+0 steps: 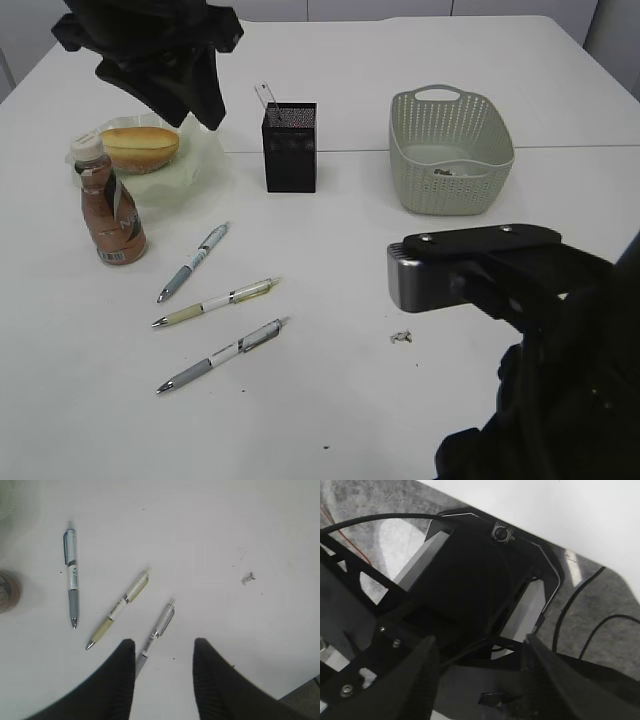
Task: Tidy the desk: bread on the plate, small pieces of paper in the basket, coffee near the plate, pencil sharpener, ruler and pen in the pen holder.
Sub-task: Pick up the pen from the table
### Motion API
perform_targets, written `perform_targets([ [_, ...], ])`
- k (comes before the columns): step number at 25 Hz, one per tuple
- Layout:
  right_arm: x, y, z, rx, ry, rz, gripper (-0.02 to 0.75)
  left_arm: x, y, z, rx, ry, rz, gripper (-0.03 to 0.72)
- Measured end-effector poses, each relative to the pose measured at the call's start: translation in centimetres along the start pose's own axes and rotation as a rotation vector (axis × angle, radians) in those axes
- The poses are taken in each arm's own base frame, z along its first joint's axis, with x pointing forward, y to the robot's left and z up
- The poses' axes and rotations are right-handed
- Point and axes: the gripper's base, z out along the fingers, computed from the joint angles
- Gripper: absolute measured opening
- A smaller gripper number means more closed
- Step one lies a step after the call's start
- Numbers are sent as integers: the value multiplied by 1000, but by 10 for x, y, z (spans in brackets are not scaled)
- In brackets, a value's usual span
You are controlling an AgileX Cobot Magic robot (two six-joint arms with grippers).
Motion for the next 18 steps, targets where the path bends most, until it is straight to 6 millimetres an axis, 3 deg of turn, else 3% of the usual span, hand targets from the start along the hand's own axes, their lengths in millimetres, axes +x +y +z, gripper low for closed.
perform_targets([
  [18, 7, 22, -5, -230, 91, 97, 385, -6, 13, 61, -75, 120, 135, 290],
])
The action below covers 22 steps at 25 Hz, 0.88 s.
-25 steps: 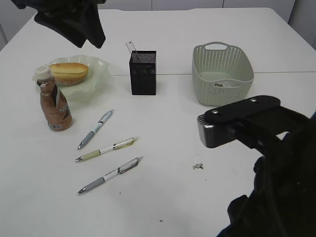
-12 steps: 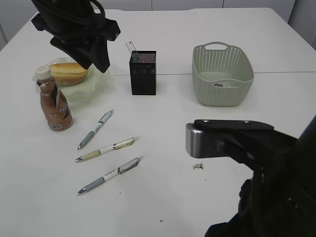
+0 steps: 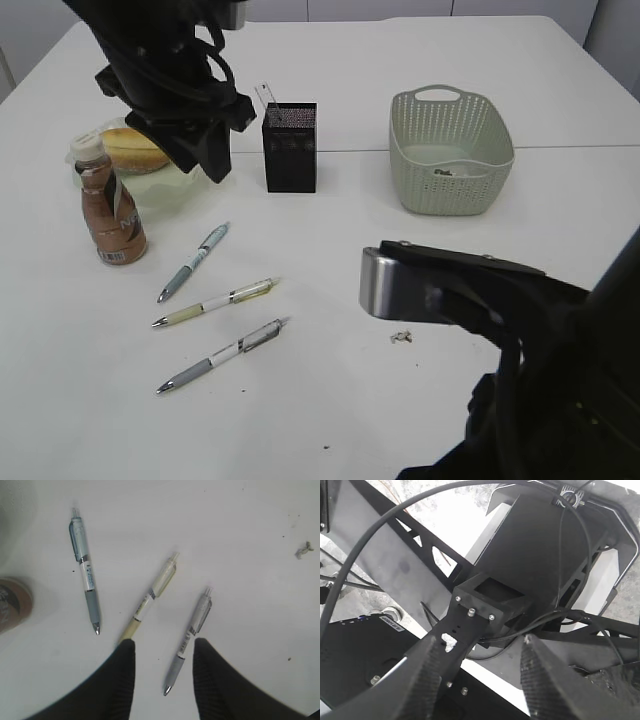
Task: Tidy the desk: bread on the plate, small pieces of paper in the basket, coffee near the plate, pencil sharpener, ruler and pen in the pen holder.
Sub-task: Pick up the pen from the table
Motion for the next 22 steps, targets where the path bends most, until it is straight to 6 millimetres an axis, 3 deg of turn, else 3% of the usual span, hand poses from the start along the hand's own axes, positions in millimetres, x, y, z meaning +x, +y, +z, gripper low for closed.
perform_targets([
  [12, -2, -4, 0, 42, -17, -82, 384, -3, 3, 37, -6, 77, 115, 290],
  [22, -3, -6, 0, 69, -26, -121, 384, -2, 6, 84, 1, 177, 167, 290],
])
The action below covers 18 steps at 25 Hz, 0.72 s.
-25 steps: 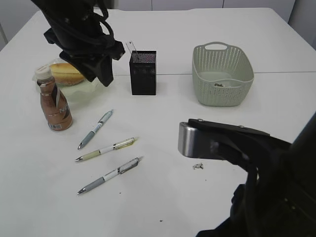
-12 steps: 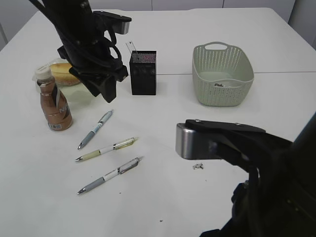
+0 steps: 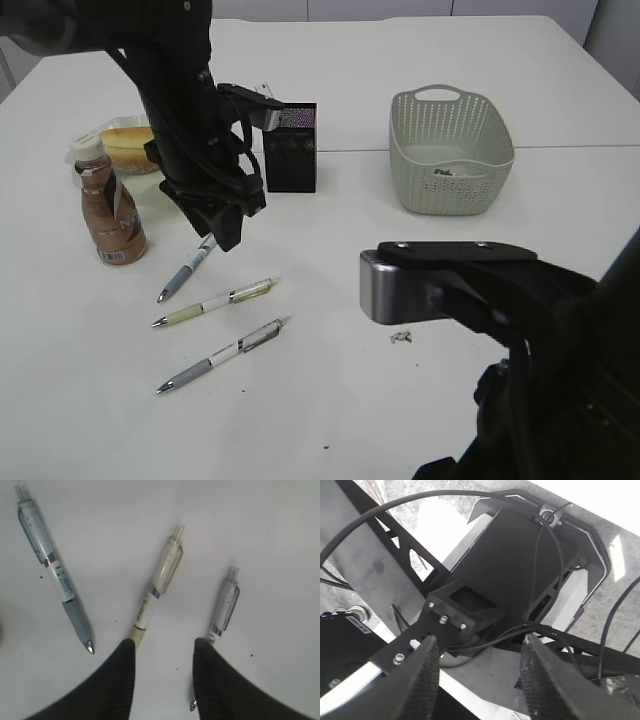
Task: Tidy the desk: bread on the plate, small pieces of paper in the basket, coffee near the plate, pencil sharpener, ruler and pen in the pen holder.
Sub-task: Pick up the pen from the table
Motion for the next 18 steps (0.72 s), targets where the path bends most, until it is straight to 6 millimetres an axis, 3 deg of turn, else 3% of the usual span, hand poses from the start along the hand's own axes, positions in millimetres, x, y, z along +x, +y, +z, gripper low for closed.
perform_targets([
  [13, -3, -10, -1, 110, -33, -91, 384, -2, 5, 52, -6, 110, 21, 316],
  [18, -4, -11, -1, 126, -37, -105, 384, -2, 7, 62, -19, 132, 42, 319],
])
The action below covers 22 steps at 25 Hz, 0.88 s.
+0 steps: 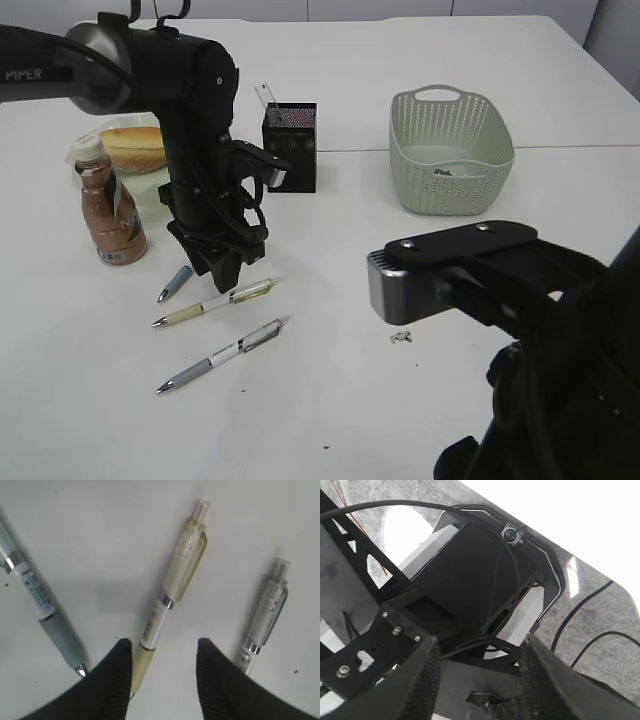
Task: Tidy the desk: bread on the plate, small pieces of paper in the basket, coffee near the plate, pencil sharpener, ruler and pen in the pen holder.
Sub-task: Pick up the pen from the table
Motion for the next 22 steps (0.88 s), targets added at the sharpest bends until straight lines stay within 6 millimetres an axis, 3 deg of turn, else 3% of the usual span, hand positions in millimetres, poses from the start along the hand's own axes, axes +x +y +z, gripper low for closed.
perform_targets([
  [12, -1, -3, 0, 35, -9, -46, 384, -2, 2, 32, -1, 65, 63, 319],
  [22, -1, -5, 0, 56, -13, -68, 384, -2, 3, 33, -6, 68, 76, 318],
])
